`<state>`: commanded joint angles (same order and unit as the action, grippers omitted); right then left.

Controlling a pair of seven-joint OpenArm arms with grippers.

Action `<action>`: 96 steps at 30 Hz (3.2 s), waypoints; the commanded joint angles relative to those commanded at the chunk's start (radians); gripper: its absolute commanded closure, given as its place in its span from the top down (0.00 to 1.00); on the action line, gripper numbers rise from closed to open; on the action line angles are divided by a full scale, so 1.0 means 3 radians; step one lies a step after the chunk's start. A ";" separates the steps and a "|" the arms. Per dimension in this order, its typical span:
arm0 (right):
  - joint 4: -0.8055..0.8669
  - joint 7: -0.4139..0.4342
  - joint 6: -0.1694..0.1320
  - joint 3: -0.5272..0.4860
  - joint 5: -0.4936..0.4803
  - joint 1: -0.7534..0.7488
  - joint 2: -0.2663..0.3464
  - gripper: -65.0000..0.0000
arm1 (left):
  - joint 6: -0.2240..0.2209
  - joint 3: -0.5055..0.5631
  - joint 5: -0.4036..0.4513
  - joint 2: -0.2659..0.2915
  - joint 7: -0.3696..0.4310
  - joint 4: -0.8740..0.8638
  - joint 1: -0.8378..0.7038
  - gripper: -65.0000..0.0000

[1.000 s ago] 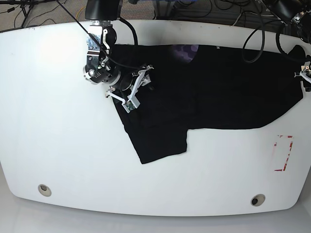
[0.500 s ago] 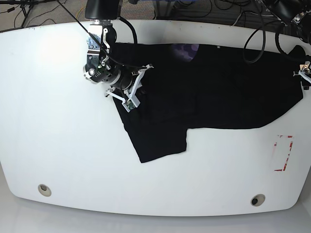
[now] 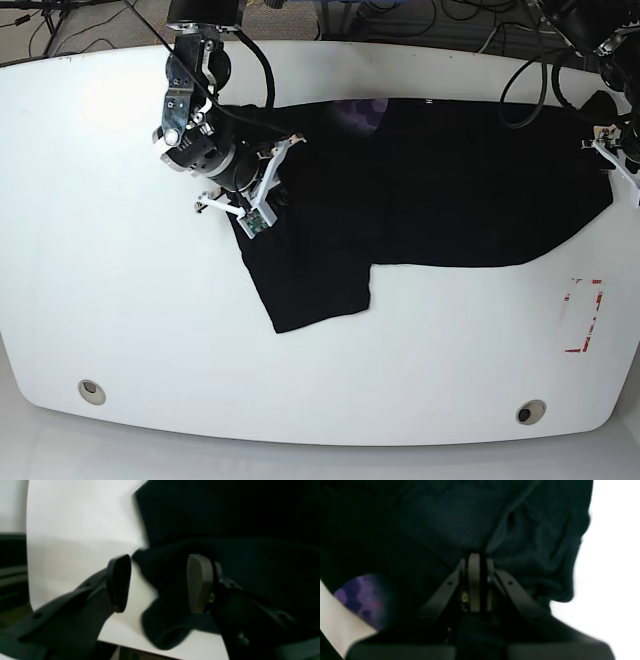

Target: Layout the t-shirt on the table in an organized manner, then fold the t-shirt properly

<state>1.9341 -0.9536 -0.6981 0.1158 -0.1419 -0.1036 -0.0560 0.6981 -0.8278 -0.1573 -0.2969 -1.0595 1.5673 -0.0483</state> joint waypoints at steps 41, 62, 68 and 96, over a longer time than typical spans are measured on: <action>0.0164 -0.0077 0.0000 -0.0020 -0.0005 -0.0174 0.0036 0.00 | 0.0000 0.0010 -0.1238 -0.0082 -0.0256 -0.0056 -0.0716 0.52; 0.0159 -0.0072 0.0000 0.0000 0.0000 -0.0174 0.0026 0.00 | 0.0000 0.0128 -0.0864 -0.0056 -0.0251 0.0343 -0.0680 0.00; 0.0184 -0.0072 0.0000 0.0000 0.0000 -0.0174 0.0041 0.00 | 0.0000 0.0000 -0.0880 -0.0056 -0.0261 0.0696 -0.0680 0.00; -0.0015 -0.0087 0.0000 0.0118 0.0000 0.0915 0.0685 0.00 | 0.0000 0.0302 -0.0690 0.0097 -0.0271 0.1233 0.0915 0.00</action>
<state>1.9295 -0.9797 -0.6981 0.1511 -0.1419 0.1711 0.1496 0.6981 -0.7373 -0.3644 -0.2677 -1.1408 1.9371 0.2263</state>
